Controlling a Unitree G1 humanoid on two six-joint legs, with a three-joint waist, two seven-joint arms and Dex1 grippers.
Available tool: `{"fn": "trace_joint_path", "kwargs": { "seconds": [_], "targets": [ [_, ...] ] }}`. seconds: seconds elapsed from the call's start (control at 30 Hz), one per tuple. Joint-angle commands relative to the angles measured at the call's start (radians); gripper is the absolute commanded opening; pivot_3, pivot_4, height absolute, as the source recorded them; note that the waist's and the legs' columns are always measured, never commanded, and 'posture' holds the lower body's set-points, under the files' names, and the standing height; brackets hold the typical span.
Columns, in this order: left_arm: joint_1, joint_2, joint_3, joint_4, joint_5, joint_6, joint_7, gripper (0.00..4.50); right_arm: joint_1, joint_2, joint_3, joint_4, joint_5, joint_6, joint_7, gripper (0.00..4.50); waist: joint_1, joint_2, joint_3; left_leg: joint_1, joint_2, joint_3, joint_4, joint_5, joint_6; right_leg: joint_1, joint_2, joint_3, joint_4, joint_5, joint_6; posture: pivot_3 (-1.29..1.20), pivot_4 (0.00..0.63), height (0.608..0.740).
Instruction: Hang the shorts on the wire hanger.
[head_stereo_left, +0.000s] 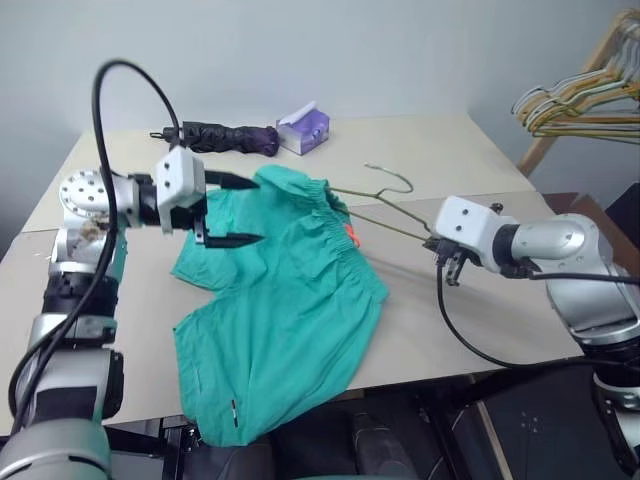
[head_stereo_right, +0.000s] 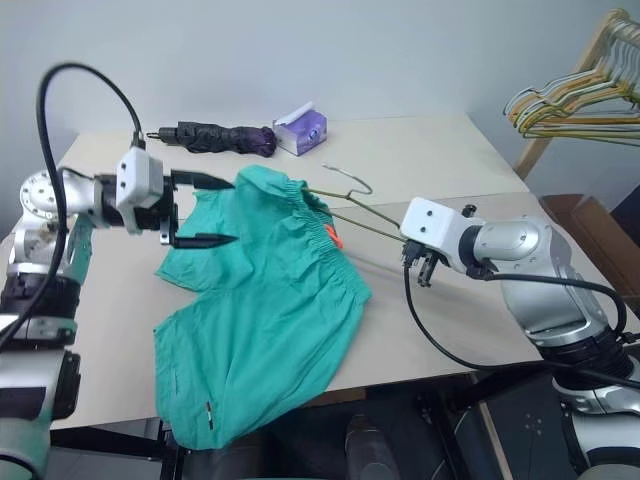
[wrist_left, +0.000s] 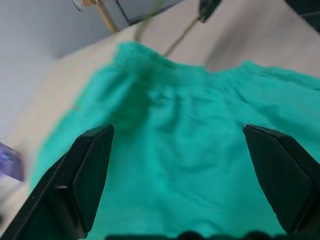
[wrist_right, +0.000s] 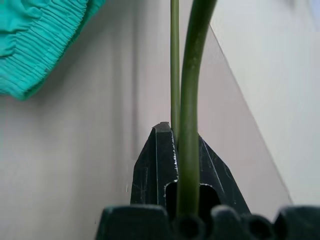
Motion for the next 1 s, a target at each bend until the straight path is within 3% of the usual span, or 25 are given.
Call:
{"fn": "trace_joint_path", "kwargs": {
  "seconds": [0.03, 0.47, 0.6, 0.63, 0.7, 1.0],
  "targets": [
    [-0.098, -0.021, -0.011, 0.078, 0.019, -0.092, -0.054, 4.46, -0.015, -0.032, 0.023, -0.072, -0.059, 0.024, -0.014, 0.0, -0.014, 0.0, 0.0, -0.001, 0.0, 0.0, 0.0, 0.0, 0.0, -0.001, 0.0, 0.0, 0.0, 0.0, 0.0, -0.18, 0.036, 0.74],
    [-0.27, -0.124, -0.227, 0.401, 0.155, -0.399, -0.148, 4.46, -0.073, -0.031, 0.088, -0.176, -0.049, 0.086, 0.068, 0.0, -0.113, 0.0, 0.0, -0.002, 0.0, -0.002, 0.0, 0.0, 0.0, -0.001, 0.0, 0.0, 0.001, 0.0, 0.001, -0.2, 0.029, 0.74],
    [-0.295, -0.158, -0.235, 0.485, 0.211, -0.475, -0.148, 4.46, -0.101, -0.012, 0.08, -0.185, -0.016, 0.13, 0.087, 0.0, -0.134, 0.0, 0.0, -0.002, 0.0, -0.002, 0.0, 0.0, 0.0, -0.001, 0.0, 0.0, 0.001, 0.0, 0.001, -0.21, 0.024, 0.74],
    [-0.298, -0.162, -0.236, 0.5, 0.223, -0.489, -0.147, 4.08, -0.106, -0.009, 0.078, -0.187, -0.008, 0.141, 0.09, 0.0, -0.137, 0.0, 0.0, -0.002, 0.0, -0.002, 0.0, 0.0, 0.0, -0.001, 0.0, 0.0, 0.001, 0.0, 0.001, -0.21, 0.024, 0.74],
    [-0.3, -0.17, -0.232, 0.522, 0.247, -0.511, -0.127, 3.9, -0.112, -0.005, 0.074, -0.193, 0.006, 0.158, 0.094, 0.0, -0.145, 0.0, 0.0, -0.002, 0.0, -0.002, 0.0, 0.0, 0.0, -0.001, 0.0, 0.0, 0.001, 0.0, 0.001, -0.21, 0.023, 0.74],
    [-0.302, -0.173, -0.191, 0.552, 0.249, -0.519, -0.148, 1.14, -0.146, 0.005, 0.042, -0.222, 0.129, 0.251, 0.117, 0.0, -0.157, 0.0, 0.0, -0.002, 0.0, -0.003, 0.0, 0.0, 0.0, -0.001, -0.001, 0.0, 0.002, 0.0, 0.001, -0.2, 0.02, 0.74]
  ]
}}
